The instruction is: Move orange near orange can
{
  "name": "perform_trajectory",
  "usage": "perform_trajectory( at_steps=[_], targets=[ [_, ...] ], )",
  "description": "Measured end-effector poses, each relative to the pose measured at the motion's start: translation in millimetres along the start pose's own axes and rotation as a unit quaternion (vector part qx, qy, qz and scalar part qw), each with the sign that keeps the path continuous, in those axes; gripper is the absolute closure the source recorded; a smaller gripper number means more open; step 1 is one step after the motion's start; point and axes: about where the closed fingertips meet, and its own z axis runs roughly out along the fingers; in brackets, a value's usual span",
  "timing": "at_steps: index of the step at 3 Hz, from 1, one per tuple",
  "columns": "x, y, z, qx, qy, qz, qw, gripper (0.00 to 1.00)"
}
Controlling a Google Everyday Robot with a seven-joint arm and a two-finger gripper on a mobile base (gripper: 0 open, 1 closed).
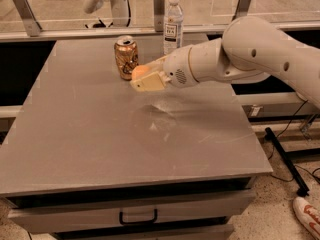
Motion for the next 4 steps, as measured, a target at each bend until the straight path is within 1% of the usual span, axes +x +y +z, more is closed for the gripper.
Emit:
perform_trajectory(
  at_steps=[1, 2, 3, 4],
  targets=[
    [-4.2, -15.1, 19.3, 0.028, -0.008, 0.020, 0.9994, 1.00],
    [-2.9, -26.2, 33.9, 0.037, -0.022, 0.033, 0.9985, 0.82],
    [-3.3, -28.9, 43.0, 0.041, -0.023, 0.025, 0.9986, 0.59],
    [3.3, -36.8, 47.0, 0.053, -0.012, 0.021, 0.9983, 0.35]
  ],
)
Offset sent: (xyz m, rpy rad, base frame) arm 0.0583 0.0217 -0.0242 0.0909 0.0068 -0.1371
